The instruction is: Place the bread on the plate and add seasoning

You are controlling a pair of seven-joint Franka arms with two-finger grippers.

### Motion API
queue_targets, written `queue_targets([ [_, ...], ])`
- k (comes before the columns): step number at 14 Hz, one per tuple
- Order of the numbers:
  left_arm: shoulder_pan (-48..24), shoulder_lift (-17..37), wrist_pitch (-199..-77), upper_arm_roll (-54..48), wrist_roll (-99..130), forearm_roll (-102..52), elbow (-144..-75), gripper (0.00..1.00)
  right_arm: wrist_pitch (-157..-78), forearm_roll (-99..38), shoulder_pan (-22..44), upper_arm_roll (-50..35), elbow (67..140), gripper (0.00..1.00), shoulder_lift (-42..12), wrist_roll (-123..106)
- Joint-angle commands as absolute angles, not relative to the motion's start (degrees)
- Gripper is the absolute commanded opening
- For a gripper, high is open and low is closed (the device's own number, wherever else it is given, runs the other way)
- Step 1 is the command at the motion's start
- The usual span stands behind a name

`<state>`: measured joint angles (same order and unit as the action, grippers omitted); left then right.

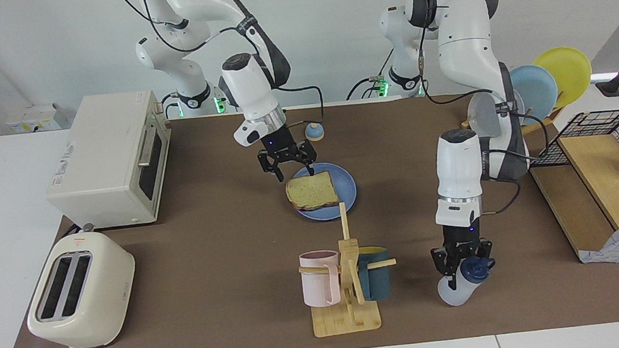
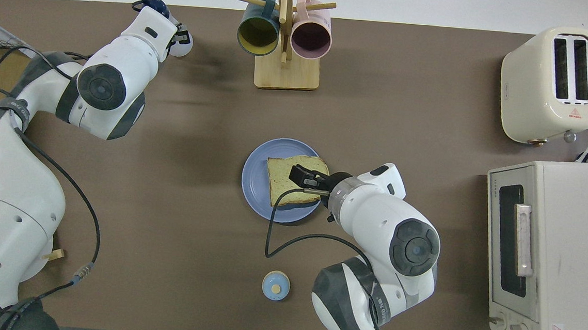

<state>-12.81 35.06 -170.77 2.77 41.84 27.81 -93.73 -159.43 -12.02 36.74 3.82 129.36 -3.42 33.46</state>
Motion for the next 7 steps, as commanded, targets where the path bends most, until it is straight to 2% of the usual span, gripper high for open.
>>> queue_targets([
  [1, -12.9, 28.1, -171.2, 2.7, 37.4, 29.4, -100.9, 0.0, -148.1, -12.8, 35.2, 3.6, 121.9, 1.0, -3.5, 24.9],
  [4, -14.1, 17.6, -169.1, 2.3, 28.1, 29.3, -111.9, 0.0, -128.3, -15.2, 32.7, 3.5, 106.0, 1.0, -5.7, 23.7],
  [6, -17.6, 10.5, -166.7, 2.2, 24.3, 29.3, -119.8, 0.0, -122.1, -24.0, 31.4, 3.6, 98.5, 1.0, -6.1, 23.9],
  [7, -19.7, 7.9, -165.3, 2.1, 23.0, 29.3, -122.4, 0.0, -120.2, -28.3, 30.1, 3.6, 97.0, 1.0, -5.9, 23.8],
])
